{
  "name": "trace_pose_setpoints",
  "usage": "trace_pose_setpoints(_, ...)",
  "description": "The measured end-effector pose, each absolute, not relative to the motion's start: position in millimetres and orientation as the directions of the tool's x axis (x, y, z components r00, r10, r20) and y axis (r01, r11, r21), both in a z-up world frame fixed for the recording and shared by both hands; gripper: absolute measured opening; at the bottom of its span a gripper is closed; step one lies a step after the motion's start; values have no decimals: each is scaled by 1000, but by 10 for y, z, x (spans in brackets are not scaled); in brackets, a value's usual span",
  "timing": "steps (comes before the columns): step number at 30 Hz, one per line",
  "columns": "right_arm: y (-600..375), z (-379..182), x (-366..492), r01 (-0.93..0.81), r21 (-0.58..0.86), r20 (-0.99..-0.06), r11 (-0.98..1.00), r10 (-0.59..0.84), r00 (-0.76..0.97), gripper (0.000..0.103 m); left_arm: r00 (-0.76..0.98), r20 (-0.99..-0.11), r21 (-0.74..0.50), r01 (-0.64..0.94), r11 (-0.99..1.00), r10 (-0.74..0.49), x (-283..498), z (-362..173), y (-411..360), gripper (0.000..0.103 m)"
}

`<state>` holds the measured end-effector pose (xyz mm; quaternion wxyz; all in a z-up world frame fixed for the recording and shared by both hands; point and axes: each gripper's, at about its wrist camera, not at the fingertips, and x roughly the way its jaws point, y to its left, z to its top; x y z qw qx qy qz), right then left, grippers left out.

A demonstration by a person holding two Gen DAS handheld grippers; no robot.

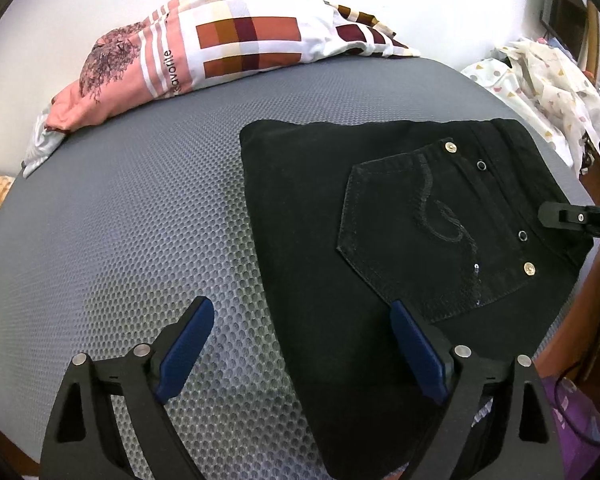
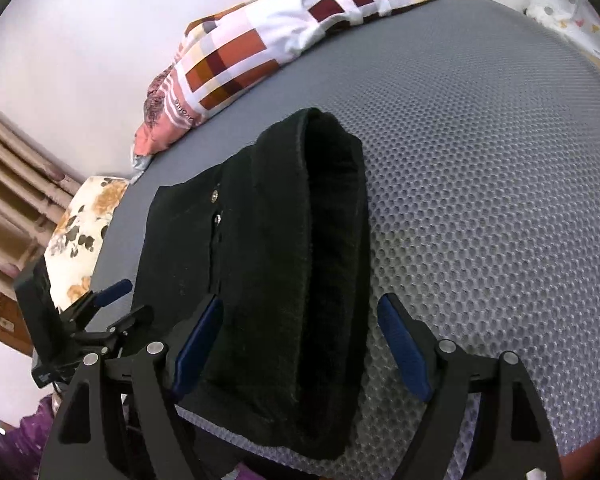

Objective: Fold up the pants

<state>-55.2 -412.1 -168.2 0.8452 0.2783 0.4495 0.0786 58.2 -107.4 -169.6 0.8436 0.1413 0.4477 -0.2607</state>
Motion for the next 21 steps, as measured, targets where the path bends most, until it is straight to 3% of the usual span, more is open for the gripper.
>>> trace_pose_setpoints(4, -4089, -1684, -502, 90, 540, -709, 837, 394, 584, 80, 451, -832, -20, 558, 830, -324, 648, -1725, -1071, 94)
trace_pose_setpoints(14, -4131, -1707, -485, -7, 605, -650, 796, 500, 572, 102, 441, -837, -18, 570, 821, -324, 721, -1777, -1166, 98)
trace_pose_setpoints(21, -4148, -1700, -513, -33, 614, -636, 788, 520, 570, 102, 408, -844, -56, 580, 813, -349, 762, -1821, -1190, 99)
